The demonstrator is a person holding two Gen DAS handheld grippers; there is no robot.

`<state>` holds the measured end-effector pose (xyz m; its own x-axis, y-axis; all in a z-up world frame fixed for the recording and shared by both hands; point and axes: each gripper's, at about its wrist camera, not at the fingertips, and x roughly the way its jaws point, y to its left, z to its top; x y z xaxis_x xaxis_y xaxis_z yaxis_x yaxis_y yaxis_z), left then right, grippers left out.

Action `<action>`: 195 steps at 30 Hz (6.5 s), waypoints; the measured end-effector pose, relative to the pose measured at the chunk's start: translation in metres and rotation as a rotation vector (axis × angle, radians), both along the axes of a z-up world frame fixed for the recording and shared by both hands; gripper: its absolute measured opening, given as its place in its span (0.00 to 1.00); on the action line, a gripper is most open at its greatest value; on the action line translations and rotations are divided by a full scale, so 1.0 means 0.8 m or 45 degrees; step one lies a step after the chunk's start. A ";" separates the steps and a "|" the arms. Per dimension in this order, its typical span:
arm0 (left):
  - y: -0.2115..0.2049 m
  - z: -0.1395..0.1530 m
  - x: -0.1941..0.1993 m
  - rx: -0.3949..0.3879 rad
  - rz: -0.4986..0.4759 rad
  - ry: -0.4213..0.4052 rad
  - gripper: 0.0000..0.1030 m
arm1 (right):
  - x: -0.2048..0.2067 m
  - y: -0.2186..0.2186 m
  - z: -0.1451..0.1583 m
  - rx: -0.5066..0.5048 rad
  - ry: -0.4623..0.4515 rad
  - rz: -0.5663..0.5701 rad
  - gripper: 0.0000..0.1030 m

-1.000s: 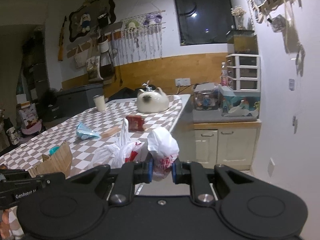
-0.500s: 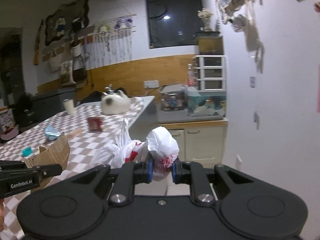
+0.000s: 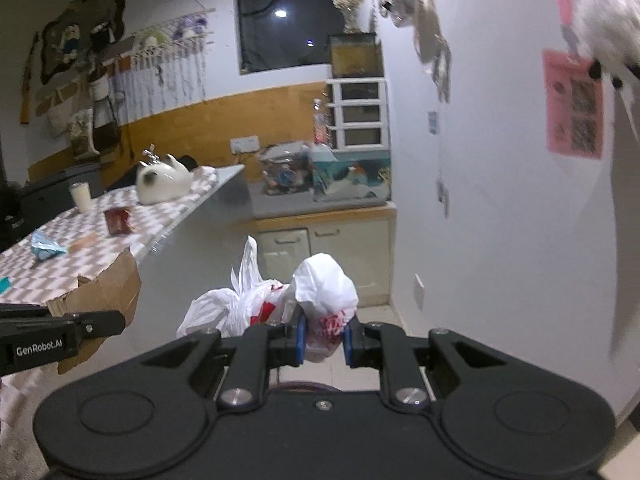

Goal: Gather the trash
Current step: 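Carry the cardboard and white bag down over the trash bin with both tools, then open both tools to drop the cardboard and white bag into the bin, then move both open tools up from the bin back to the counter, then grasp the red snack bag with the right tool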

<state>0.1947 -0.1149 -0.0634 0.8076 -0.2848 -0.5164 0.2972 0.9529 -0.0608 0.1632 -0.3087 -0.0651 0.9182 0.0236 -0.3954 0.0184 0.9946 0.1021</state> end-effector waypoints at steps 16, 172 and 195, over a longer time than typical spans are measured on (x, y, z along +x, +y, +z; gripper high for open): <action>-0.040 -0.147 0.064 -0.003 -0.053 0.372 0.09 | 0.047 -0.029 -0.130 -0.008 0.343 -0.056 0.18; 0.393 0.119 -0.013 0.065 0.573 -0.219 1.00 | 0.048 0.249 0.122 0.063 -0.197 0.521 1.00; 0.541 0.033 0.161 -0.182 0.725 0.024 1.00 | 0.295 0.345 0.135 0.348 0.096 0.429 0.89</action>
<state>0.3238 0.3176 -0.0373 0.8447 0.1232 -0.5208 -0.2617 0.9440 -0.2011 0.3994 -0.0323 0.0430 0.8100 0.4298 -0.3990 -0.2848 0.8831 0.3729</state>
